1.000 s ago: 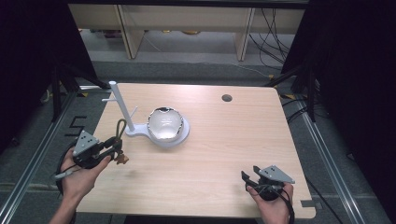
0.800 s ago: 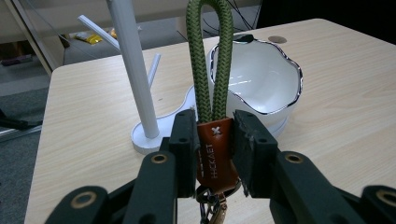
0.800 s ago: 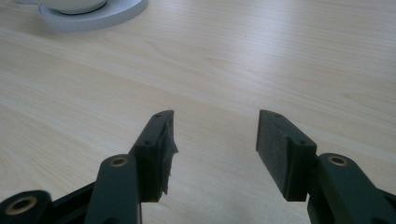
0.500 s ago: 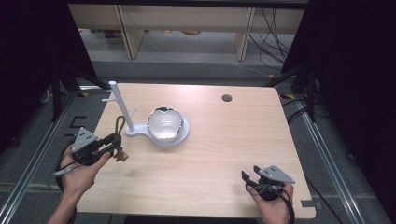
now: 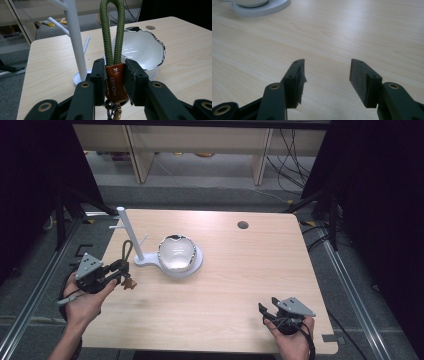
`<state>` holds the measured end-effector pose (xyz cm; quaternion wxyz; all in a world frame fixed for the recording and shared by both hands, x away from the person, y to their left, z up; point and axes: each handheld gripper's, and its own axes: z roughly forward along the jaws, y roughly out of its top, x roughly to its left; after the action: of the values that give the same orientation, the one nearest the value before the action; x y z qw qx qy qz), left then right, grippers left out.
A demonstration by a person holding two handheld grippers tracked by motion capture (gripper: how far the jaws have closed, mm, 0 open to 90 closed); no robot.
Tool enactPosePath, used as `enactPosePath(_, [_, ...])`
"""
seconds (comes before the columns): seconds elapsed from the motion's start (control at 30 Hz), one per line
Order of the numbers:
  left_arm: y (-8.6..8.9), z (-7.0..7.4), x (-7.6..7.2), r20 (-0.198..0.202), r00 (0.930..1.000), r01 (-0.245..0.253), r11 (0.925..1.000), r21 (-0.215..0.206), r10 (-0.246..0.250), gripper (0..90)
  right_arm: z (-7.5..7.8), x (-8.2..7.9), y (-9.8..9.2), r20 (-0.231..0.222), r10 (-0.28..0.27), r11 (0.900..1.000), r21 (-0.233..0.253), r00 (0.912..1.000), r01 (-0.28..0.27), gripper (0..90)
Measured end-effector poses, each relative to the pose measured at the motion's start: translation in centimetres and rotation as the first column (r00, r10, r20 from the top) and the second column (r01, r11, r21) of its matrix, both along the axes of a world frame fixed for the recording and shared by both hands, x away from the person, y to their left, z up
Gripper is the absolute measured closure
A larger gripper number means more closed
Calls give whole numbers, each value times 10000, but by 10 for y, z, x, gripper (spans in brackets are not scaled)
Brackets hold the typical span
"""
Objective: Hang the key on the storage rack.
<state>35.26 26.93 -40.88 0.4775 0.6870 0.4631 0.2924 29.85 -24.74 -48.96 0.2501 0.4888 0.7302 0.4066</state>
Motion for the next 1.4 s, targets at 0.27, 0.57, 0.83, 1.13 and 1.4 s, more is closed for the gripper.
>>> enactPosePath(0.27, [4,3,4,6,9999,-127,9999,-97,127,697,0,0,0,-44,-9,10000,-54,10000,9,466])
enactPosePath(0.57, [9,6,8,14,9998,-212,9997,-98,212,697,0,1,0,10,34,9999,102,10000,-34,466])
enactPosePath(0.83, [14,8,11,152,9994,-301,9992,-256,305,697,0,0,0,-26,40,9999,123,10000,-40,466])
enactPosePath(1.13, [19,10,14,143,9992,-362,9988,-330,367,697,0,1,0,46,38,10000,63,10000,-39,465])
enactPosePath(1.4, [24,12,17,104,9991,-419,9985,-361,423,697,0,1,0,38,33,10000,43,10000,-33,465])
